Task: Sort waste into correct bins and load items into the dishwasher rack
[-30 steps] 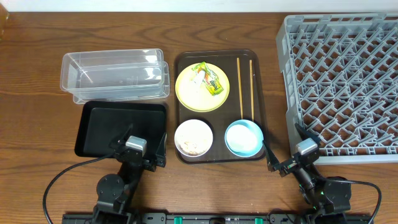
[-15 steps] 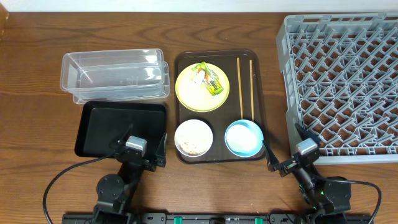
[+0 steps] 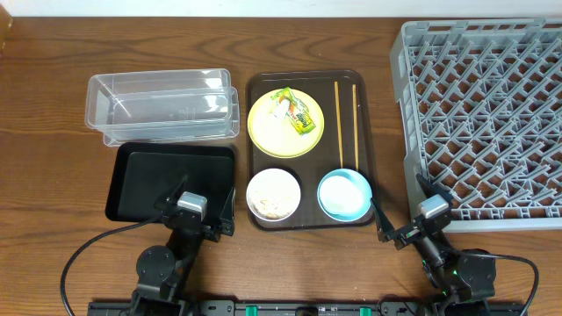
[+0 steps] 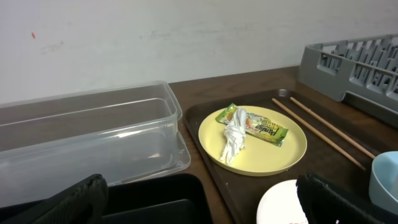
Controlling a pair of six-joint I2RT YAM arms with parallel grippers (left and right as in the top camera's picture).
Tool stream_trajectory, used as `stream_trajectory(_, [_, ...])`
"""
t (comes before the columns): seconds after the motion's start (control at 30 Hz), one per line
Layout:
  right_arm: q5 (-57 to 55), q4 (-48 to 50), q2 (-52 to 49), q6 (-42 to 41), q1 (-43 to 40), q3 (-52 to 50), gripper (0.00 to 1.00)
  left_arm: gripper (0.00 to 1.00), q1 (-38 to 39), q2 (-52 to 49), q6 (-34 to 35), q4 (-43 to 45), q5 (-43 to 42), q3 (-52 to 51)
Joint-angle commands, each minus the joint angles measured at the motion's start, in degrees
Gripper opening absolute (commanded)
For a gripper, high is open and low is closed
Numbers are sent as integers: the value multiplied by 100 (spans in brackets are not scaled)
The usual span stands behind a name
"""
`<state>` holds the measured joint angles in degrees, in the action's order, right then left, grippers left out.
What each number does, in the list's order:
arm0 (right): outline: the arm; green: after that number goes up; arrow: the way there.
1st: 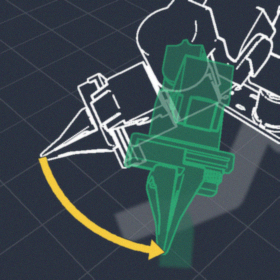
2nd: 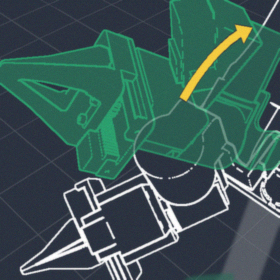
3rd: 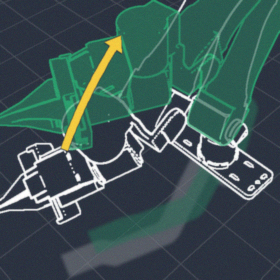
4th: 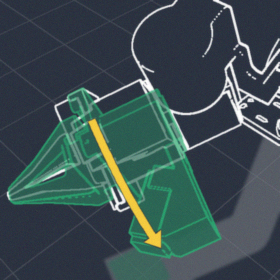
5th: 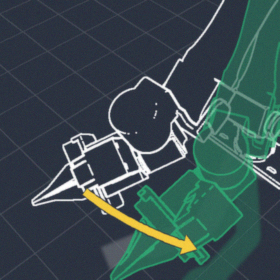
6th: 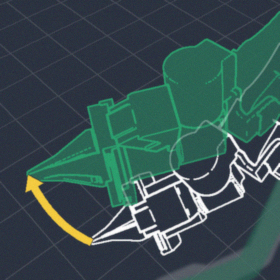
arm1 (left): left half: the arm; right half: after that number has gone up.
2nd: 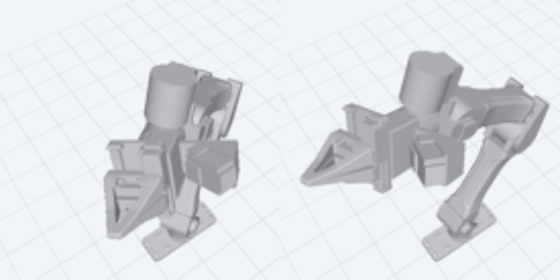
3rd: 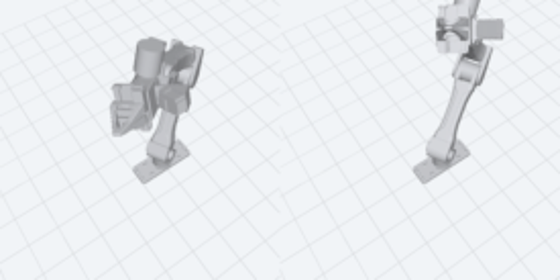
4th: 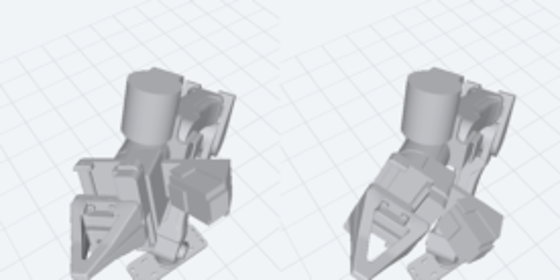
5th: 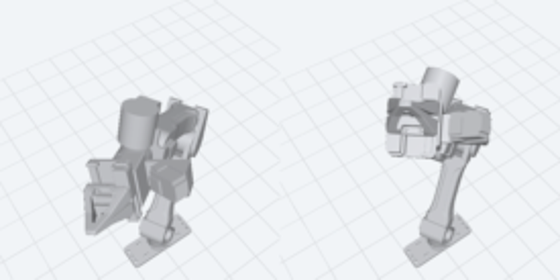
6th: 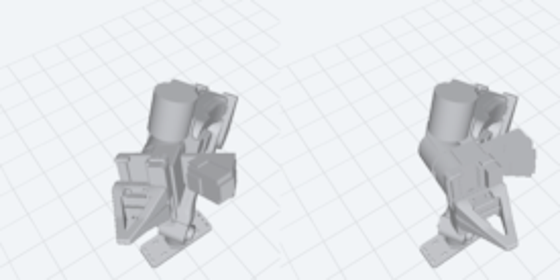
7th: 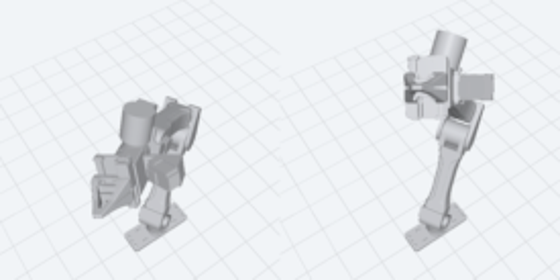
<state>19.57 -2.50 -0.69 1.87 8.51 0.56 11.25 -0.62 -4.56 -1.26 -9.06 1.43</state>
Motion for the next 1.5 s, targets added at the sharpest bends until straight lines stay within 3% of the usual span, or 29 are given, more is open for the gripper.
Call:
stream_trajectory(0.0, [44, -7, 31, -273, 55, -24, 99, 99, -35, 39, -33, -33, -83, -120])
stream_trajectory(0.37, [411, 7, 31, -702, 57, 48, 99, 99, -35, 39, 35, 654, -275, -120])
stream_trajectory(0.5, [490, -144, -9, -931, 55, 417, 99, 100, -35, 39, 573, 1325, -466, -57])
stream_trajectory(0.67, [487, -951, -514, -946, 55, 1410, 99, 100, -35, -24, 1056, 1252, -507, 426])
stream_trajectory(0.9, [424, -2739, -2601, -323, 55, 3394, 99, 100, -35, -1088, 1093, 505, -511, 1967])
stream_trajectory(1.13, [457, -4481, -4955, 57, 55, 5873, 99, 100, -35, -3171, 1198, -2118, -1049, 4503])
stream_trajectory(1.3, [1281, -5195, -5783, 31, 55, 6970, 99, 99, -35, -4339, 1198, -3436, -1705, 5792])
stream_trajectory(1.47, [1202, -5259, -6011, -131, 35, 7182, 99, 100, -35, -4776, 1864, -3622, -2417, 5960])
